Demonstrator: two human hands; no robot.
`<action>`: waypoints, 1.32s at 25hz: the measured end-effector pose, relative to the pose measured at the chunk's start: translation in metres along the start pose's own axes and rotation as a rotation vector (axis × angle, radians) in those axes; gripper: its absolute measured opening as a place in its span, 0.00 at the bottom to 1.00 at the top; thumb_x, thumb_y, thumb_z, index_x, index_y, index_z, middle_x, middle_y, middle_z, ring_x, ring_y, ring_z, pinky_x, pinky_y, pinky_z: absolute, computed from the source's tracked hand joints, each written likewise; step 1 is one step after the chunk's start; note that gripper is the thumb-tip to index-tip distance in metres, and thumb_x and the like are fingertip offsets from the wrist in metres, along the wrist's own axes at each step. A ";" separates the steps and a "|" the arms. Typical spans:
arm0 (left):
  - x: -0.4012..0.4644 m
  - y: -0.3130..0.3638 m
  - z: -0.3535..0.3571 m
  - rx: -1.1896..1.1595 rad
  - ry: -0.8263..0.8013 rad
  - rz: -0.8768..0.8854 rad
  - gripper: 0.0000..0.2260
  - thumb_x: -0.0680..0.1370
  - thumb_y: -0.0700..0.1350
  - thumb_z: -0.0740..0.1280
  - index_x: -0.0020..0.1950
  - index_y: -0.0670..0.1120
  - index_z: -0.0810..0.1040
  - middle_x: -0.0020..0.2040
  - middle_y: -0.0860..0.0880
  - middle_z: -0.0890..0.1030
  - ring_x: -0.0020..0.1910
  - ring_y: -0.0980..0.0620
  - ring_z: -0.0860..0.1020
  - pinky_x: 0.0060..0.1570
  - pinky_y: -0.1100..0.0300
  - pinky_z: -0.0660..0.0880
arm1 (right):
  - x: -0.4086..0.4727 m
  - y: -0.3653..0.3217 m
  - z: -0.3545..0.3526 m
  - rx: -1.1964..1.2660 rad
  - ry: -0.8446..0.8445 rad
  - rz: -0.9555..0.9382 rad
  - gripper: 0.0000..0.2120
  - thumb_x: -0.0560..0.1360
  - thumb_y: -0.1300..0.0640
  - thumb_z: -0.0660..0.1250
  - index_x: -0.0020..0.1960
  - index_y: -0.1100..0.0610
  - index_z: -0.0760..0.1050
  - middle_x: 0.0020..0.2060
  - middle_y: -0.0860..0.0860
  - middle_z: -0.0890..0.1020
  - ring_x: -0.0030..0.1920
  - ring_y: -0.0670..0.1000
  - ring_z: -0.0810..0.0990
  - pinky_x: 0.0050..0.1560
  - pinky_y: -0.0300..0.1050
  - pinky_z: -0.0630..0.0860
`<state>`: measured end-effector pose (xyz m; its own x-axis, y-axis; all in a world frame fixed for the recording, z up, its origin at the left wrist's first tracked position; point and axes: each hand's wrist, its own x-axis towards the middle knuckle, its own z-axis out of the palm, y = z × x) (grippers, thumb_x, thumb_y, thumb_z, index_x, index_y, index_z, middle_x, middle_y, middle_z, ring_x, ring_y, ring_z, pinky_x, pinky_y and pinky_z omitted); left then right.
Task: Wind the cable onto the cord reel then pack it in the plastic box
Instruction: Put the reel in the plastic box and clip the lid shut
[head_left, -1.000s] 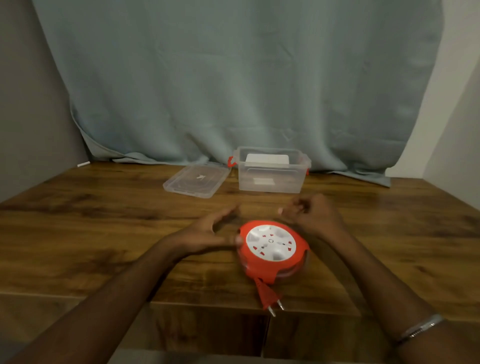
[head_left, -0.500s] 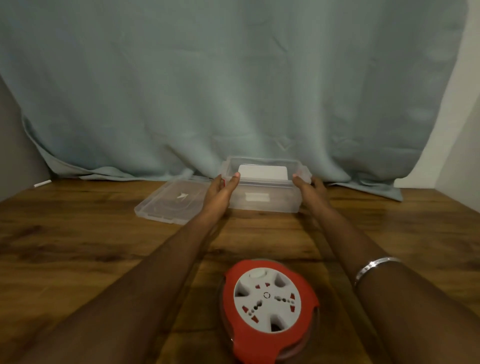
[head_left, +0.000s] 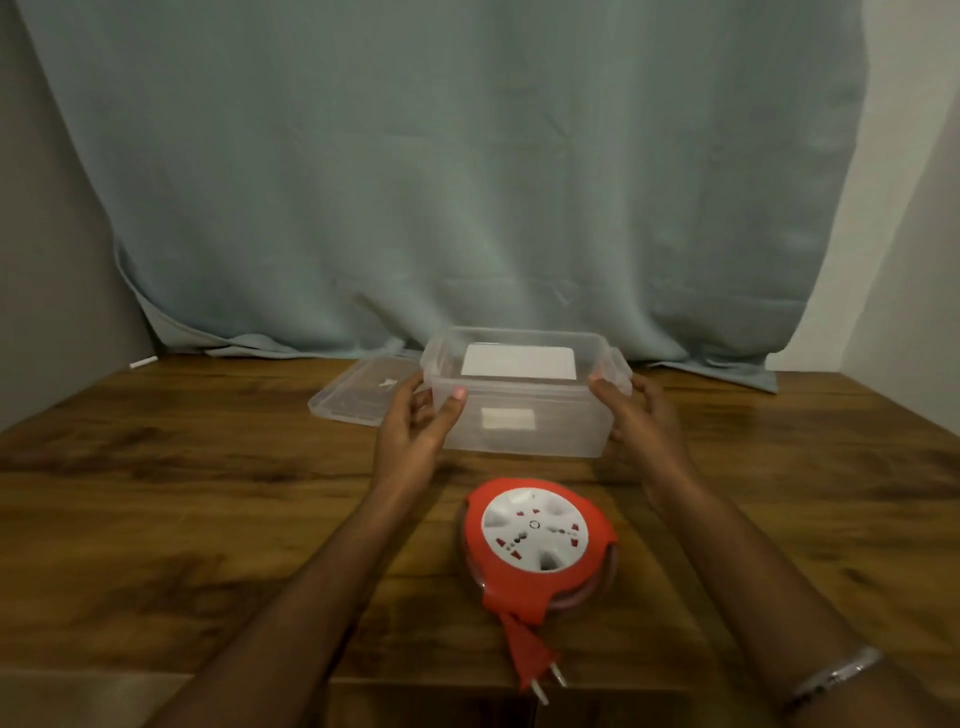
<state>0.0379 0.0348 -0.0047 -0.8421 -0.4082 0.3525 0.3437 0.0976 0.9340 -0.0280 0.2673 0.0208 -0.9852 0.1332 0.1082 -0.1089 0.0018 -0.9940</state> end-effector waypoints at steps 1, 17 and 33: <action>-0.012 -0.001 -0.004 -0.026 -0.016 -0.012 0.34 0.70 0.62 0.73 0.74 0.51 0.74 0.65 0.51 0.81 0.64 0.50 0.80 0.62 0.48 0.80 | -0.011 0.002 -0.001 0.015 0.007 0.010 0.28 0.73 0.43 0.76 0.70 0.46 0.73 0.65 0.52 0.80 0.60 0.59 0.83 0.60 0.66 0.82; -0.043 -0.022 -0.027 0.378 -0.107 0.159 0.39 0.76 0.61 0.75 0.78 0.74 0.53 0.82 0.61 0.58 0.78 0.51 0.64 0.67 0.42 0.76 | -0.089 0.006 -0.018 -0.627 -0.518 0.175 0.29 0.64 0.46 0.85 0.62 0.53 0.81 0.47 0.46 0.89 0.42 0.48 0.88 0.34 0.39 0.81; -0.037 -0.028 -0.032 0.249 -0.209 0.146 0.42 0.77 0.53 0.76 0.80 0.74 0.52 0.80 0.61 0.66 0.74 0.59 0.70 0.66 0.57 0.77 | -0.013 -0.157 0.026 -0.698 -0.407 -0.755 0.32 0.64 0.62 0.84 0.67 0.50 0.81 0.58 0.46 0.83 0.57 0.48 0.81 0.60 0.44 0.79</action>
<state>0.0724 0.0176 -0.0458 -0.8670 -0.1817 0.4640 0.3767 0.3704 0.8490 -0.0013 0.2393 0.1756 -0.6810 -0.4739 0.5584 -0.7280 0.5211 -0.4456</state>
